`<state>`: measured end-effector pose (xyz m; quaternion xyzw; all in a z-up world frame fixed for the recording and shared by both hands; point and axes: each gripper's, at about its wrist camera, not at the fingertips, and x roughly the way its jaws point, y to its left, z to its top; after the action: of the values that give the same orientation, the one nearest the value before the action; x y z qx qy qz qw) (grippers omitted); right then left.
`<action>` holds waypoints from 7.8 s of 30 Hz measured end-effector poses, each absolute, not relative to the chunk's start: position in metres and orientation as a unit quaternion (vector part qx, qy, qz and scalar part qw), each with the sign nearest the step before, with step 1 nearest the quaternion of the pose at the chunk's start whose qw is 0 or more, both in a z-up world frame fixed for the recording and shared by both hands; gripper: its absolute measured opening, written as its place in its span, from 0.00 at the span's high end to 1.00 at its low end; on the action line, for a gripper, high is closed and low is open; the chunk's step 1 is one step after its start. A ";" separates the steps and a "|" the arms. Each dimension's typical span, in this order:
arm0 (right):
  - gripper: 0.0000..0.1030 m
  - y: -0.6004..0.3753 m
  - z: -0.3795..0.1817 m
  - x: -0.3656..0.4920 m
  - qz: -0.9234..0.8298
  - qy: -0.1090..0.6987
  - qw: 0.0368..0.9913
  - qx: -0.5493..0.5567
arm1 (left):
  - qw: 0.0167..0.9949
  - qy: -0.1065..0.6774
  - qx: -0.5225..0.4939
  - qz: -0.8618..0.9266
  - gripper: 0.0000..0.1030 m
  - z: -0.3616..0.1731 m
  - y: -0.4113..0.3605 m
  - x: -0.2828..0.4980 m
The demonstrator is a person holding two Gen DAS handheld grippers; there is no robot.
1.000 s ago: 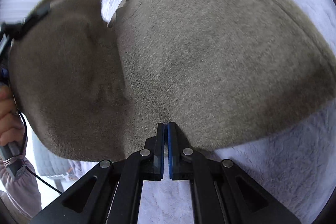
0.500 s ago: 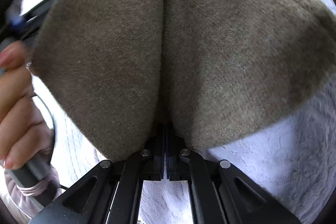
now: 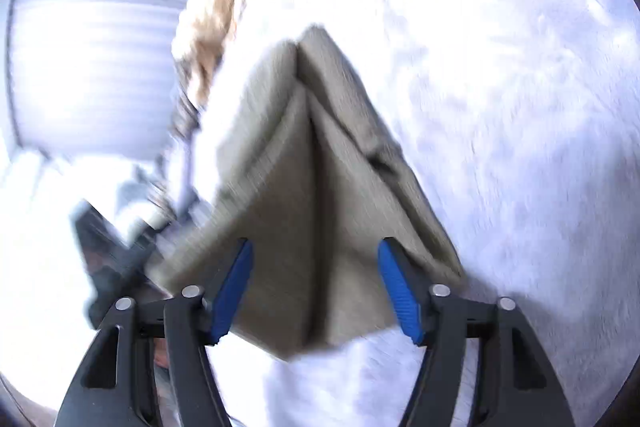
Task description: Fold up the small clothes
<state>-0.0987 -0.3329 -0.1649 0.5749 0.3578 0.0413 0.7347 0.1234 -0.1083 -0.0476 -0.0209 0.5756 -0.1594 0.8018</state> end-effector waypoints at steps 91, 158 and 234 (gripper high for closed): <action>0.93 -0.344 -0.129 0.064 -0.027 0.542 0.812 0.215 | 0.753 0.641 0.009 -0.148 0.00 -0.111 -0.104 0.015; 0.87 -0.374 -0.126 -0.025 -0.064 0.550 0.790 0.262 | 0.745 0.654 -0.007 -0.133 0.00 -0.096 -0.098 0.105; 0.67 -0.148 -0.159 0.011 0.160 0.570 0.685 0.425 | 0.725 0.654 -0.117 -0.184 0.54 -0.087 0.051 0.050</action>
<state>0.0110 -0.1477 -0.1587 0.4251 0.5701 0.1595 0.6847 0.0499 0.0510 -0.0866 -0.1168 0.6539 -0.1840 0.7245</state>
